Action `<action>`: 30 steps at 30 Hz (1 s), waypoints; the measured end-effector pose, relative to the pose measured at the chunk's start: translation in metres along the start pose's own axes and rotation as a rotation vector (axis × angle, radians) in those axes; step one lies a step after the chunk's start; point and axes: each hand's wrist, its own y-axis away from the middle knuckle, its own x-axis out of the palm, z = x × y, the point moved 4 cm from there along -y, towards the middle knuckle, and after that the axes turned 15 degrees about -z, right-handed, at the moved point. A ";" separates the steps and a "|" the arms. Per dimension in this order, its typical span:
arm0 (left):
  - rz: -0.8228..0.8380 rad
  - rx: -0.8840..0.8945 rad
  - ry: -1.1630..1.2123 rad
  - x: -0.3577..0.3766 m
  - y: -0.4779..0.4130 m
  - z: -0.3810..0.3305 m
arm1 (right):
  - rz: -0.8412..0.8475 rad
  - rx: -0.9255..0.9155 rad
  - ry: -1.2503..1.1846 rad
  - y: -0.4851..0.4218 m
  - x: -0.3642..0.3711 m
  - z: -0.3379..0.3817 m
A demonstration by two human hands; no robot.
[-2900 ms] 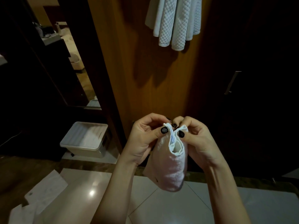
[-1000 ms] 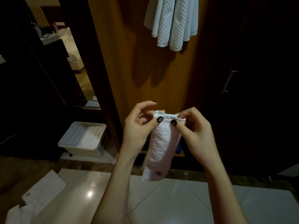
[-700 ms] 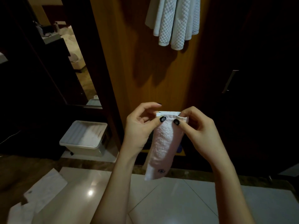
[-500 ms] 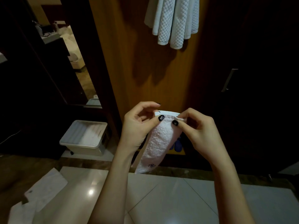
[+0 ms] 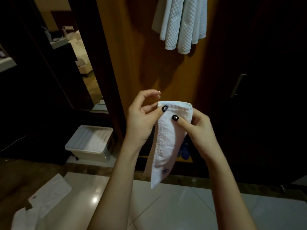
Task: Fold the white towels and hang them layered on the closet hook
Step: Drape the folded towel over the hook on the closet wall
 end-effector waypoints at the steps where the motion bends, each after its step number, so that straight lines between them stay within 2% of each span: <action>1: 0.001 -0.017 0.002 -0.002 -0.003 0.003 | -0.021 -0.012 -0.016 -0.003 0.002 0.000; 5: -0.088 -0.056 -0.186 -0.015 0.001 0.023 | -0.161 0.014 -0.089 -0.019 0.004 0.003; 9: -0.050 0.042 -0.378 -0.011 0.019 0.045 | -0.243 -0.020 -0.155 -0.037 0.007 0.013; 12: -0.052 0.107 -0.440 -0.005 0.017 0.052 | -0.237 -0.053 -0.168 -0.049 0.008 0.017; 17: 0.084 0.055 -0.386 0.001 0.010 0.059 | -0.163 -0.050 -0.186 -0.061 0.004 0.018; 23: -0.005 0.196 -0.403 -0.002 0.017 0.055 | -0.190 -0.053 -0.172 -0.066 -0.003 0.013; 30: 0.030 0.101 -0.333 -0.003 0.026 0.063 | -0.187 -0.041 -0.162 -0.070 -0.001 0.006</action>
